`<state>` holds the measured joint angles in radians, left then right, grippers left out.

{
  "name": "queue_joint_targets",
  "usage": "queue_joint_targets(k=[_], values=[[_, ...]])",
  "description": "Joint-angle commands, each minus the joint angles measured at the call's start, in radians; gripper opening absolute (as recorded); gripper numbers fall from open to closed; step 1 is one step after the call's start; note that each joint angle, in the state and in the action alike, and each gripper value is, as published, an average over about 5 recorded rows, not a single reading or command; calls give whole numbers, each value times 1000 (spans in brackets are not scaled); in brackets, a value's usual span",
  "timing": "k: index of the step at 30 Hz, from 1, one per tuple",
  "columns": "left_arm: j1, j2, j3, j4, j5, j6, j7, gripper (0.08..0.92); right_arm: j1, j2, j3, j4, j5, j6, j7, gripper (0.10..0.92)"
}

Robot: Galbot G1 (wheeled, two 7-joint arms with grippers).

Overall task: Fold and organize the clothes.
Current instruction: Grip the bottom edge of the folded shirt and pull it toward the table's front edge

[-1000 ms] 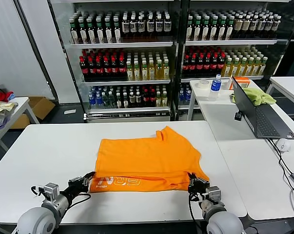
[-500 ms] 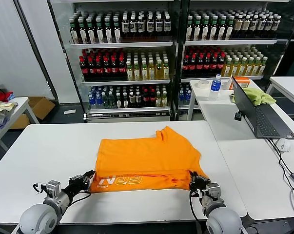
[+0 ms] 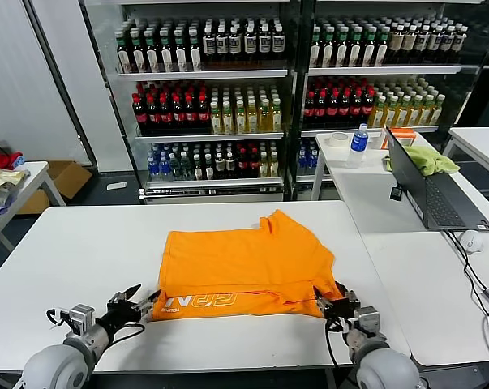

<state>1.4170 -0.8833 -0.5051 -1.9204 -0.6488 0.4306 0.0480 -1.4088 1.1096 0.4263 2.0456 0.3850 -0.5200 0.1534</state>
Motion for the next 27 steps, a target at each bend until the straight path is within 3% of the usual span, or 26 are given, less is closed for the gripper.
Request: queue_joint_targets(k=[1,5,11,15,27], values=[[72,4,2,-100,-41,69,-88,730,-108,-29,97,67,9,2,-28,802],[63,-2,24,-101,-55,117,-139,809,-141,-15,113,50,40,12,-24,821],[39,-5,48,-73,-57,121,-158,822,-114,11,91,7,119,10,2,817],[32,-10,54,-68,-65,109,-174,817,-94,22,75,-4,143,9,0,741],[32,-11,71,-58,-53,119,-159,507,-54,35,28,-28,143,-4,14,403]])
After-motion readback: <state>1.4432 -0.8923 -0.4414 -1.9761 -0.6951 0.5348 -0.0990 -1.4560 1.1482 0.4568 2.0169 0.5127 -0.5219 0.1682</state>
